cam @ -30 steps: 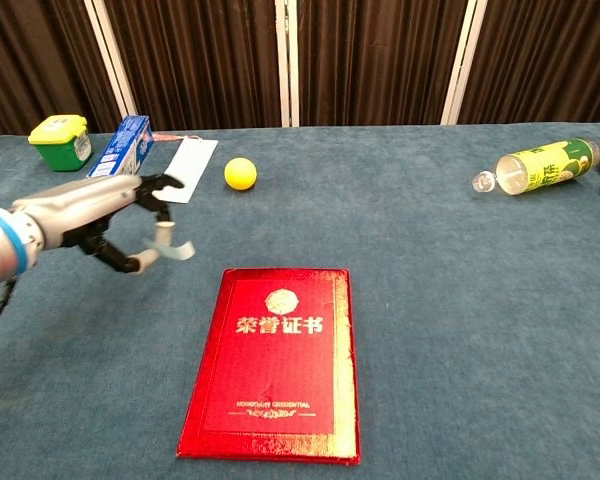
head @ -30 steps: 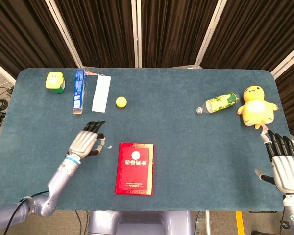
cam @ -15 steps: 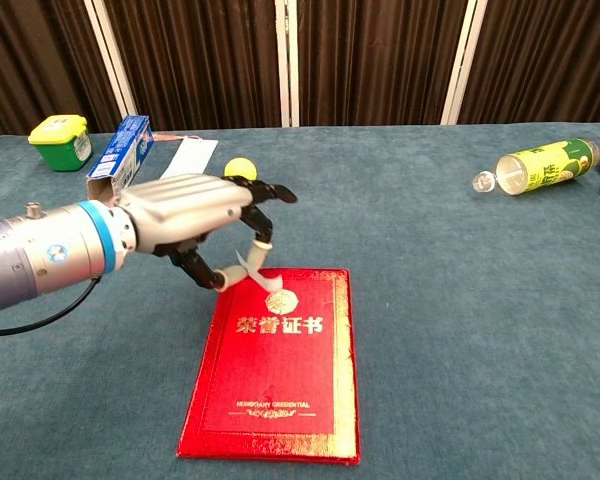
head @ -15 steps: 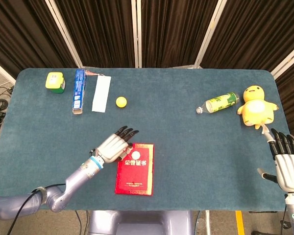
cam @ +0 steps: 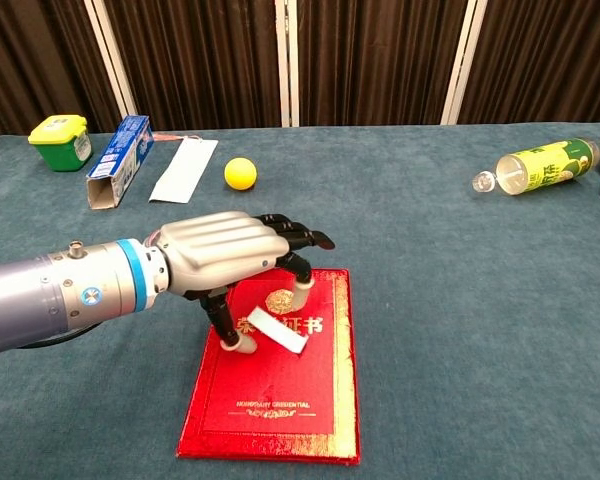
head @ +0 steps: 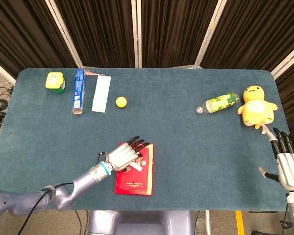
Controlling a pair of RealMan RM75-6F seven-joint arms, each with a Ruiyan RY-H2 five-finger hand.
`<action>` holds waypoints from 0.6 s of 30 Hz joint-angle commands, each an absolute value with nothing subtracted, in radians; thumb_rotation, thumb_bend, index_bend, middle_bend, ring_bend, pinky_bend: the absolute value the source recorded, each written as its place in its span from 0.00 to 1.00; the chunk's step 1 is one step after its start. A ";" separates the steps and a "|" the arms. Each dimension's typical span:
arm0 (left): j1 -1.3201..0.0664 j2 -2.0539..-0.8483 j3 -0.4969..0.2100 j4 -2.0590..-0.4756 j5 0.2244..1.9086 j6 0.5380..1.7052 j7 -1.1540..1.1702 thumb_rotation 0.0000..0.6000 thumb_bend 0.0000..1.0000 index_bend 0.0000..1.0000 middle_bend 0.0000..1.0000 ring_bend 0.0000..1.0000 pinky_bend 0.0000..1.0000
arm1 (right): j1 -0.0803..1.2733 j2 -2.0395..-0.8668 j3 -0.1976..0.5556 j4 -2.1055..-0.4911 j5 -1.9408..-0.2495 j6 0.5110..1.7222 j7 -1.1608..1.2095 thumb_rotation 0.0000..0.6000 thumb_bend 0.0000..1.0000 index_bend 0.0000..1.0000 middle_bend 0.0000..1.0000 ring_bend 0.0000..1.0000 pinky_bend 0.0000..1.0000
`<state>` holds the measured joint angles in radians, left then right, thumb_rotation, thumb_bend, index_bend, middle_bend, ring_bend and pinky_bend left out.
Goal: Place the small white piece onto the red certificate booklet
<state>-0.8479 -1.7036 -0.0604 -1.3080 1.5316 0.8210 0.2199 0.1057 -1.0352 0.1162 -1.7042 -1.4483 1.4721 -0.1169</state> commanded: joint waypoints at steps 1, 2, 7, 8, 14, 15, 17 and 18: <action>-0.848 -1.677 -0.054 -1.334 1.530 0.820 0.203 1.00 0.00 0.20 0.00 0.00 0.00 | 0.106 -1.035 0.117 -1.704 -1.448 1.473 -0.116 1.00 0.00 0.01 0.00 0.00 0.00; -0.846 -1.668 -0.054 -1.344 1.530 0.825 0.193 1.00 0.00 0.20 0.00 0.00 0.00 | 0.106 -1.035 0.117 -1.704 -1.448 1.473 -0.116 1.00 0.00 0.01 0.00 0.00 0.00; -0.829 -1.619 -0.049 -1.380 1.546 0.871 0.158 1.00 0.00 0.17 0.00 0.00 0.00 | 0.107 -1.034 0.117 -1.705 -1.452 1.476 -0.117 1.00 0.00 0.01 0.00 0.00 0.00; -0.823 -1.608 -0.052 -1.386 1.546 0.887 0.151 1.00 0.00 0.14 0.00 0.00 0.00 | 0.106 -1.034 0.116 -1.706 -1.453 1.477 -0.118 1.00 0.00 0.01 0.00 0.00 0.00; -0.760 -1.510 -0.079 -1.449 1.523 1.001 0.073 1.00 0.00 0.03 0.00 0.00 0.00 | 0.104 -1.034 0.111 -1.708 -1.459 1.479 -0.122 1.00 0.00 0.01 0.00 0.00 0.00; -0.744 -1.488 -0.085 -1.458 1.515 1.028 0.064 1.00 0.00 0.01 0.00 0.00 0.00 | 0.103 -1.034 0.110 -1.708 -1.459 1.479 -0.122 1.00 0.00 0.02 0.00 0.00 0.00; -0.712 -1.442 -0.090 -1.480 1.498 1.068 0.055 1.00 0.00 0.00 0.00 0.00 0.00 | 0.104 -1.035 0.108 -1.708 -1.461 1.477 -0.125 1.00 0.00 0.02 0.00 0.00 0.00; -0.692 -1.408 -0.091 -1.502 1.483 1.086 0.056 1.00 0.00 0.00 0.00 0.00 0.00 | 0.104 -1.037 0.106 -1.707 -1.463 1.476 -0.127 1.00 0.00 0.02 0.00 0.00 0.00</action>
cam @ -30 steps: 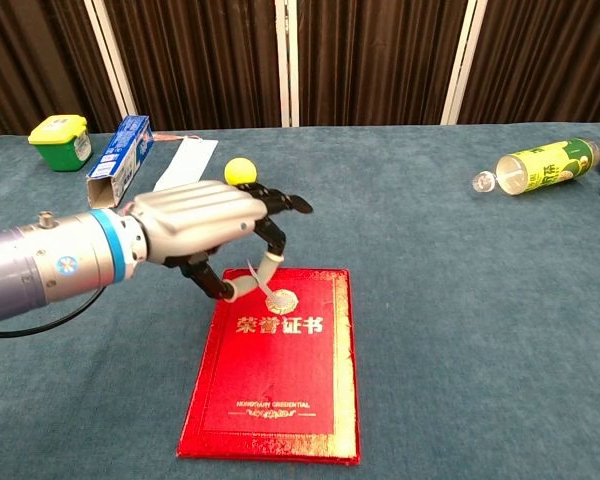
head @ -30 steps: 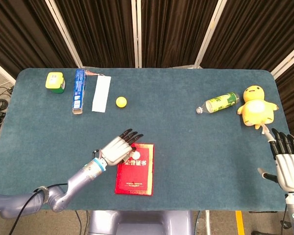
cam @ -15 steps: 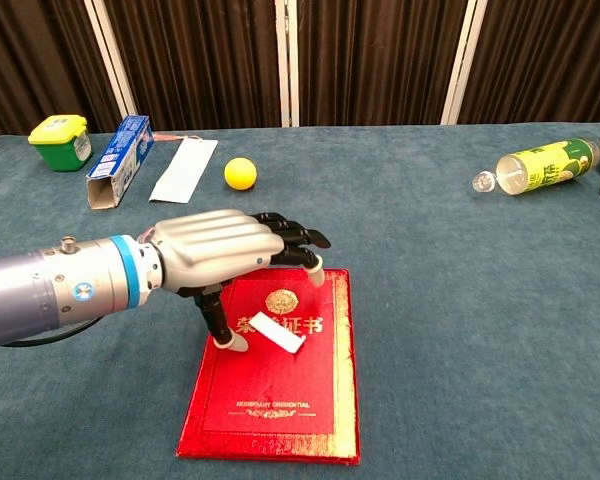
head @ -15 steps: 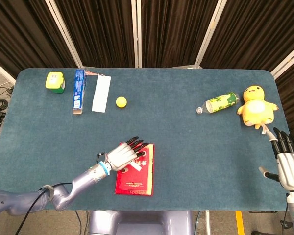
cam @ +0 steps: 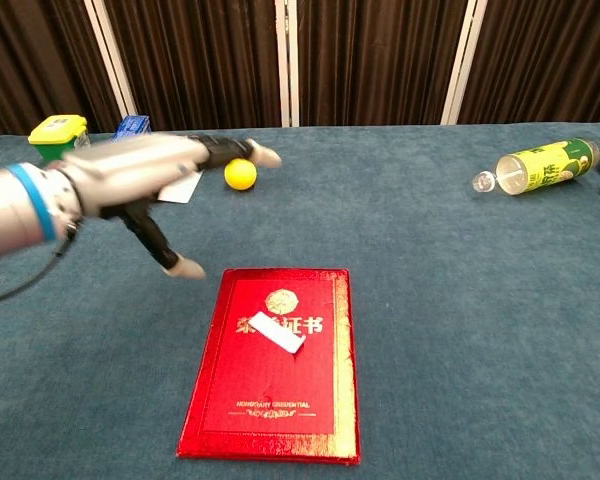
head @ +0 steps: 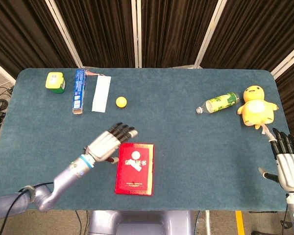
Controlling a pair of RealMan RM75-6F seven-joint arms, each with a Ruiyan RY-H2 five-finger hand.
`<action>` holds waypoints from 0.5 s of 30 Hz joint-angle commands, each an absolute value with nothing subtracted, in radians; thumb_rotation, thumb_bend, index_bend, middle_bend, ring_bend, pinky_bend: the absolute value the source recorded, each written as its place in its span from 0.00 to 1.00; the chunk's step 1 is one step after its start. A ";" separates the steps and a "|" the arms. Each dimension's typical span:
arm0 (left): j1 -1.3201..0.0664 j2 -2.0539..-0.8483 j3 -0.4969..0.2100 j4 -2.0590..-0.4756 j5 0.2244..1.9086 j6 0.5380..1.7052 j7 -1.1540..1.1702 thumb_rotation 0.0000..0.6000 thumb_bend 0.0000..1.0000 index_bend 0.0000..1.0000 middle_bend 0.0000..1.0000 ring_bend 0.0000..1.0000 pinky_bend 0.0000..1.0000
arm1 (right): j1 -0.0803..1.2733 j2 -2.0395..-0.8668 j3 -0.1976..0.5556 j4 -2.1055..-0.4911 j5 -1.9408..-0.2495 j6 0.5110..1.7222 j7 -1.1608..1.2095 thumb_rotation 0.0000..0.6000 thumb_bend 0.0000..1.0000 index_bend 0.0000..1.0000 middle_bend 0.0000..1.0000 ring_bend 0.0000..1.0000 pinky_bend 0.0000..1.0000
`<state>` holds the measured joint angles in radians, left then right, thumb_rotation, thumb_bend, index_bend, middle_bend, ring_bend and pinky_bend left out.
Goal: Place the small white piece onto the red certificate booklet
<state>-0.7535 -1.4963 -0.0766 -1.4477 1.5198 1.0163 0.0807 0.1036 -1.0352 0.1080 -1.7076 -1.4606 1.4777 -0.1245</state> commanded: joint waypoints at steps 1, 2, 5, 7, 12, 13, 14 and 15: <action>-0.676 -1.381 -0.093 -1.518 1.463 1.098 0.065 1.00 0.00 0.00 0.00 0.00 0.00 | 0.105 -1.038 0.104 -1.707 -1.464 1.474 -0.129 1.00 0.04 0.03 0.00 0.00 0.00; -0.650 -1.341 -0.096 -1.546 1.429 1.115 0.095 1.00 0.00 0.00 0.00 0.00 0.00 | 0.107 -1.040 0.102 -1.707 -1.467 1.471 -0.132 1.00 0.08 0.04 0.00 0.00 0.00; -0.590 -1.258 -0.100 -1.618 1.356 1.174 0.204 1.00 0.00 0.00 0.00 0.00 0.00 | 0.114 -1.052 0.099 -1.706 -1.473 1.462 -0.144 1.00 0.31 0.08 0.00 0.00 0.00; -0.529 -1.201 -0.099 -1.698 1.299 1.246 0.266 1.00 0.00 0.00 0.00 0.00 0.00 | 0.129 -1.074 0.090 -1.696 -1.496 1.445 -0.167 1.00 0.44 0.09 0.00 0.00 0.00; -0.404 -1.105 -0.069 -1.876 1.202 1.387 0.379 1.00 0.00 0.00 0.00 0.00 0.00 | 0.208 -1.108 0.057 -1.675 -1.582 1.333 -0.211 1.00 0.62 0.09 0.00 0.00 0.00; -0.389 -1.098 -0.065 -1.891 1.198 1.409 0.391 1.00 0.00 0.00 0.00 0.00 0.00 | 0.224 -1.108 0.055 -1.677 -1.590 1.310 -0.213 1.00 0.64 0.09 0.00 0.00 0.00; -0.374 -1.092 -0.062 -1.904 1.196 1.430 0.394 1.00 0.00 0.00 0.00 0.00 0.00 | 0.246 -1.108 0.052 -1.684 -1.605 1.279 -0.213 1.00 0.65 0.09 0.00 0.00 0.00; -0.361 -1.088 -0.059 -1.914 1.196 1.444 0.391 1.00 0.00 0.00 0.00 0.00 0.00 | 0.266 -1.107 0.051 -1.692 -1.615 1.250 -0.211 1.00 0.66 0.09 0.00 0.00 0.00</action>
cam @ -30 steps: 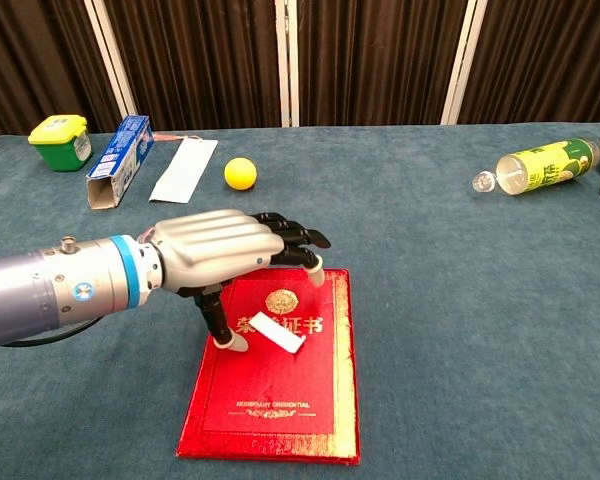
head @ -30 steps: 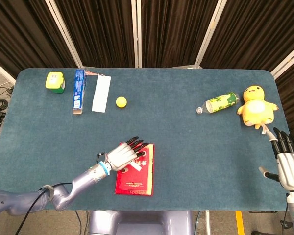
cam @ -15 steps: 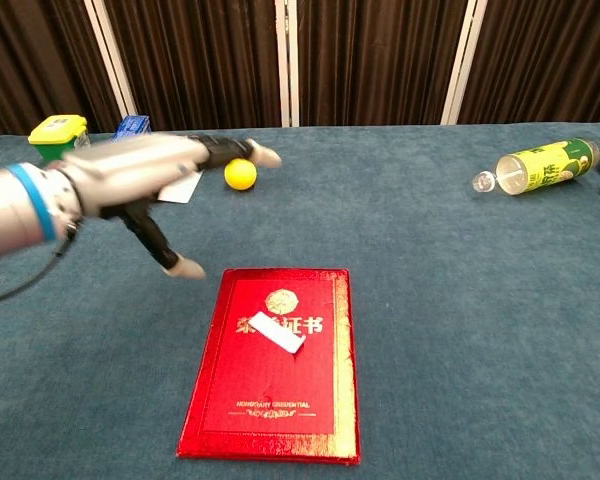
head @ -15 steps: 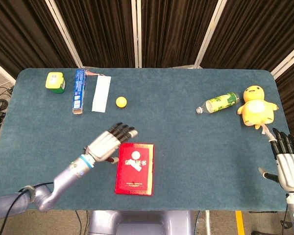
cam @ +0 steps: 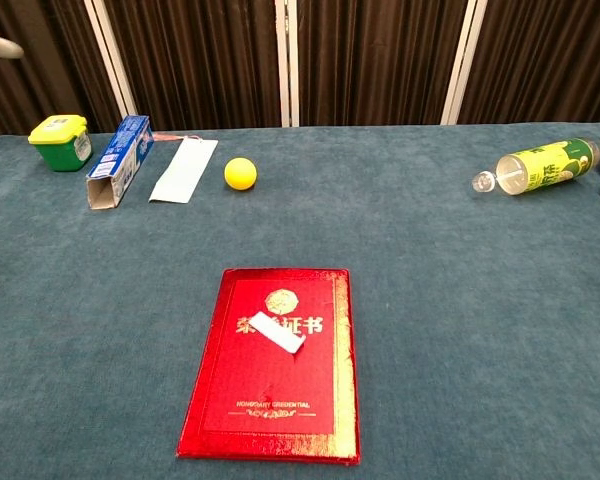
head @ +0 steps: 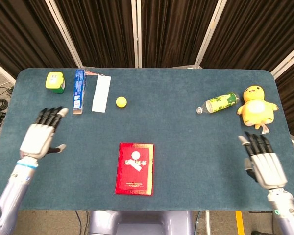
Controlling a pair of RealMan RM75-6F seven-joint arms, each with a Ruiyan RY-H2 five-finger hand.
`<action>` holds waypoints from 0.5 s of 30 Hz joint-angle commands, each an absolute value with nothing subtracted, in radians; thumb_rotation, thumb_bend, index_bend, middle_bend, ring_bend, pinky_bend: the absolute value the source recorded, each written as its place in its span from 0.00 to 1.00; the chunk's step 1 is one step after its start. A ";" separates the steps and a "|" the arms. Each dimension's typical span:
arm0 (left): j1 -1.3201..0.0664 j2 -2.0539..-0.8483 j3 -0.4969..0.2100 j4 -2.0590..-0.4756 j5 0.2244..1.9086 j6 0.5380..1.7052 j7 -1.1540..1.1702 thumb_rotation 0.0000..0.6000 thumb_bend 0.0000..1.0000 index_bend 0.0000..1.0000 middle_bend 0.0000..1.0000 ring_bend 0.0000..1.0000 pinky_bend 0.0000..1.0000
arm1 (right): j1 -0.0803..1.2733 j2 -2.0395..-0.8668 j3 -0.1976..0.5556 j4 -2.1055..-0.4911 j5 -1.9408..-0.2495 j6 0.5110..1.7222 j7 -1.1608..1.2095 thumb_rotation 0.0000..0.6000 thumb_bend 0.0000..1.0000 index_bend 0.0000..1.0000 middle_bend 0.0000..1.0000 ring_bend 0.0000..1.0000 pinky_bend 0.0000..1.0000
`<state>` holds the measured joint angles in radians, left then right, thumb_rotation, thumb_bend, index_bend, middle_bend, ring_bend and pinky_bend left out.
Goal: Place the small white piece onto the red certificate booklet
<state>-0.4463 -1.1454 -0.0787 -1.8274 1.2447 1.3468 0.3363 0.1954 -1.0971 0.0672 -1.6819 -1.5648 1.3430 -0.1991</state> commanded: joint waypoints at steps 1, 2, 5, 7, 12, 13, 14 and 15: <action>-0.350 -1.082 -0.056 -1.922 1.196 1.454 0.385 1.00 0.00 0.00 0.00 0.00 0.00 | 0.289 -1.106 0.050 -1.700 -1.624 1.218 -0.208 1.00 0.68 0.10 0.00 0.00 0.00; -0.341 -1.077 -0.053 -1.927 1.197 1.460 0.377 1.00 0.00 0.00 0.00 0.00 0.00 | 0.310 -1.106 0.050 -1.709 -1.629 1.185 -0.203 1.00 0.69 0.10 0.00 0.00 0.00; -0.320 -1.061 -0.046 -1.932 1.205 1.467 0.353 1.00 0.00 0.00 0.00 0.00 0.00 | 0.392 -1.105 0.056 -1.738 -1.637 1.066 -0.192 1.00 0.72 0.11 0.00 0.00 0.00; -0.311 -1.057 -0.044 -1.930 1.211 1.466 0.335 1.00 0.00 0.00 0.00 0.00 0.00 | 0.446 -1.112 0.068 -1.755 -1.628 0.991 -0.193 1.00 0.75 0.12 0.00 0.00 0.00; -0.305 -1.048 -0.048 -1.923 1.231 1.464 0.317 1.00 0.00 0.00 0.00 0.00 0.00 | 0.540 -1.149 0.096 -1.780 -1.597 0.864 -0.212 1.00 0.81 0.16 0.00 0.00 0.00; -0.304 -1.047 -0.049 -1.922 1.235 1.464 0.313 1.00 0.00 0.00 0.00 0.00 0.00 | 0.562 -1.160 0.104 -1.786 -1.586 0.835 -0.222 1.00 0.82 0.18 0.00 0.00 0.00; -0.303 -1.046 -0.049 -1.921 1.237 1.462 0.309 1.00 0.00 0.00 0.00 0.00 0.00 | 0.580 -1.170 0.111 -1.792 -1.573 0.812 -0.231 1.00 0.83 0.20 0.00 0.00 0.00; -0.302 -1.045 -0.050 -1.920 1.237 1.459 0.304 1.00 0.00 0.00 0.00 0.00 0.00 | 0.599 -1.183 0.118 -1.798 -1.560 0.789 -0.239 1.00 0.84 0.22 0.00 0.00 0.00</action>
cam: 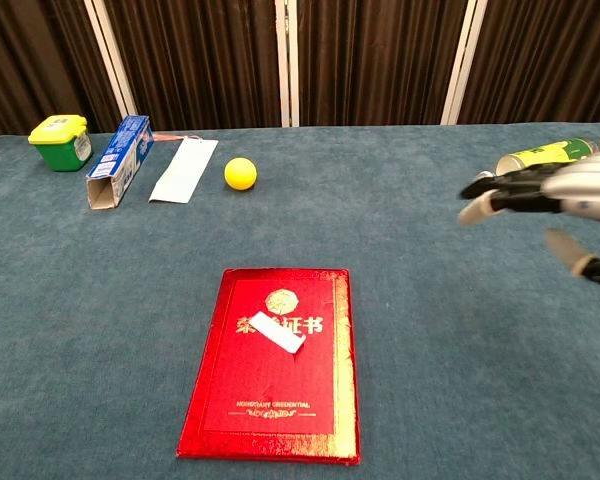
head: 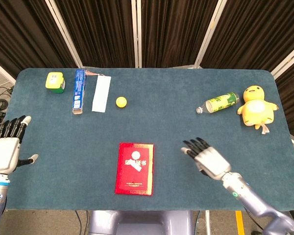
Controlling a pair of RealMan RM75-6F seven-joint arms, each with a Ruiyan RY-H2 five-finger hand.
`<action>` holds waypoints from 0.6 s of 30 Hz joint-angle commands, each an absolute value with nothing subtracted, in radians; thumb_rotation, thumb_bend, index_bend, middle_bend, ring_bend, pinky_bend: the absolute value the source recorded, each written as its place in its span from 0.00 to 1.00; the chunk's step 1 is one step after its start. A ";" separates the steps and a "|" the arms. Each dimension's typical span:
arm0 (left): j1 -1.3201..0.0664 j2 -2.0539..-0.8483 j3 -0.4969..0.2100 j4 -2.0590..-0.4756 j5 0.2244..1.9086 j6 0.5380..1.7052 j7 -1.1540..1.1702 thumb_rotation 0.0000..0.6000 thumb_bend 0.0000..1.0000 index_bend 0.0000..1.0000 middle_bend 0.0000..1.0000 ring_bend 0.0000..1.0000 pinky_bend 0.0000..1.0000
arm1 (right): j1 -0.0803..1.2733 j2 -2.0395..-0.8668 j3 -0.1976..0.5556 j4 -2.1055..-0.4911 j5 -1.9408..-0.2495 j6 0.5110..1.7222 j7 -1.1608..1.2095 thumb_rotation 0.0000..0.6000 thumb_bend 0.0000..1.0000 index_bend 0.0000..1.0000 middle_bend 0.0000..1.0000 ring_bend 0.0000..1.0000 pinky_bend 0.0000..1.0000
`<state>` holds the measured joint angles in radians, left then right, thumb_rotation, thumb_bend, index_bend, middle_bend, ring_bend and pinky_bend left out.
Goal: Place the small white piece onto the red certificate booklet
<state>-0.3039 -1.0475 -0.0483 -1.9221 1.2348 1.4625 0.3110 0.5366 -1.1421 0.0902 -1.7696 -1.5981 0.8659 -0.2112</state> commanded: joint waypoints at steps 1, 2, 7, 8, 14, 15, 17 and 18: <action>-0.302 -1.044 -0.053 -1.918 1.236 1.454 0.297 1.00 0.00 0.00 0.00 0.00 0.00 | 0.625 -1.203 0.129 -1.802 -1.541 0.758 -0.251 1.00 0.85 0.23 0.00 0.00 0.00; -0.302 -1.043 -0.054 -1.917 1.237 1.451 0.295 1.00 0.00 0.00 0.00 0.00 0.00 | 0.641 -1.217 0.135 -1.803 -1.528 0.740 -0.262 1.00 0.86 0.24 0.00 0.00 0.00; -0.300 -1.040 -0.063 -1.907 1.236 1.436 0.279 1.00 0.00 0.00 0.00 0.00 0.00 | 0.721 -1.305 0.163 -1.791 -1.442 0.663 -0.348 1.00 0.90 0.26 0.00 0.00 0.00; -0.300 -1.039 -0.065 -1.905 1.234 1.432 0.276 1.00 0.00 0.00 0.00 0.00 0.00 | 0.732 -1.322 0.166 -1.788 -1.426 0.657 -0.363 1.00 0.90 0.27 0.00 0.00 0.00; -0.297 -1.033 -0.077 -1.900 1.225 1.416 0.246 1.00 0.00 0.00 0.00 0.00 0.00 | 0.790 -1.413 0.172 -1.766 -1.336 0.637 -0.461 1.00 0.93 0.29 0.00 0.00 0.00; -0.296 -1.032 -0.079 -1.900 1.225 1.414 0.239 1.00 0.00 0.00 0.00 0.00 0.00 | 0.799 -1.429 0.172 -1.759 -1.325 0.638 -0.477 1.00 0.93 0.30 0.00 0.00 0.00; -0.295 -1.029 -0.081 -1.897 1.228 1.408 0.227 1.00 0.00 0.00 0.00 0.00 0.00 | 0.816 -1.463 0.170 -1.741 -1.297 0.643 -0.513 1.00 0.94 0.30 0.00 0.00 0.00; -0.295 -1.027 -0.080 -1.896 1.230 1.404 0.224 1.00 0.00 0.00 0.00 0.00 0.00 | 0.823 -1.476 0.168 -1.734 -1.285 0.644 -0.526 1.00 0.95 0.30 0.00 0.00 0.00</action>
